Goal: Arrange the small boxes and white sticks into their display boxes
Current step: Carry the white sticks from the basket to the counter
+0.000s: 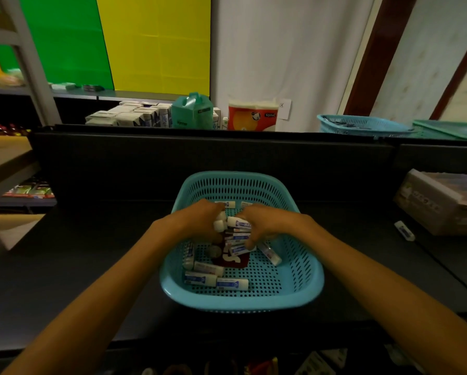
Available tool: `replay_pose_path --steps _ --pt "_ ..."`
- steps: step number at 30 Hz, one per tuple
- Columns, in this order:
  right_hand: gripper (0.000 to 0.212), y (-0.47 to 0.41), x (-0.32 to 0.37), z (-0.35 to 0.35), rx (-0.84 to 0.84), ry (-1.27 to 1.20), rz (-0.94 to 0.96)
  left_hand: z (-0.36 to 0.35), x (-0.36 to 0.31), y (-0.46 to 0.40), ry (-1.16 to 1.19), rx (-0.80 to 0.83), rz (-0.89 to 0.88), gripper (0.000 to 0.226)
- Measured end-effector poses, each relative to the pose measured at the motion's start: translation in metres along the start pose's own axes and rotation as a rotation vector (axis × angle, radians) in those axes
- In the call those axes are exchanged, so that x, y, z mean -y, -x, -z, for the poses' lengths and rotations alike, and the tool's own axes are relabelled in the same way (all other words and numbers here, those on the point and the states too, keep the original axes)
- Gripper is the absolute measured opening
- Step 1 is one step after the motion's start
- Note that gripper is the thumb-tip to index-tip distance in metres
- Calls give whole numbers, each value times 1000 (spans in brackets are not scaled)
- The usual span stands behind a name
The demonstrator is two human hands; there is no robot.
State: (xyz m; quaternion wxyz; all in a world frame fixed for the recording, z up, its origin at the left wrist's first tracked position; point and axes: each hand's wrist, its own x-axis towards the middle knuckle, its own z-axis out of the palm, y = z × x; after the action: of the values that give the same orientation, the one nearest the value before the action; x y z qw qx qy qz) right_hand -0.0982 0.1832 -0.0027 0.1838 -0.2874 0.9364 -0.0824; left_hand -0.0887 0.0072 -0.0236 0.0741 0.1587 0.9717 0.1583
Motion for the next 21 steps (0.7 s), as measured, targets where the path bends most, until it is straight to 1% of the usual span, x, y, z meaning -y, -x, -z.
replay_pose_path --steps 6,9,13,19,21 --pt "43 16 -3 6 -102 -41 -37 0 0 3 30 -33 11 44" --pt "40 27 -8 10 -209 -107 -34 1 -1 5 44 -52 -5 41" --pt "34 46 -17 19 -360 -189 -42 3 -8 6 22 -64 -11 44" --pt "31 92 -46 32 -497 -205 -98 13 -47 9 20 -99 -114 33" --pt "37 110 -61 31 -546 -200 -129 16 -68 8 15 -119 -144 33"
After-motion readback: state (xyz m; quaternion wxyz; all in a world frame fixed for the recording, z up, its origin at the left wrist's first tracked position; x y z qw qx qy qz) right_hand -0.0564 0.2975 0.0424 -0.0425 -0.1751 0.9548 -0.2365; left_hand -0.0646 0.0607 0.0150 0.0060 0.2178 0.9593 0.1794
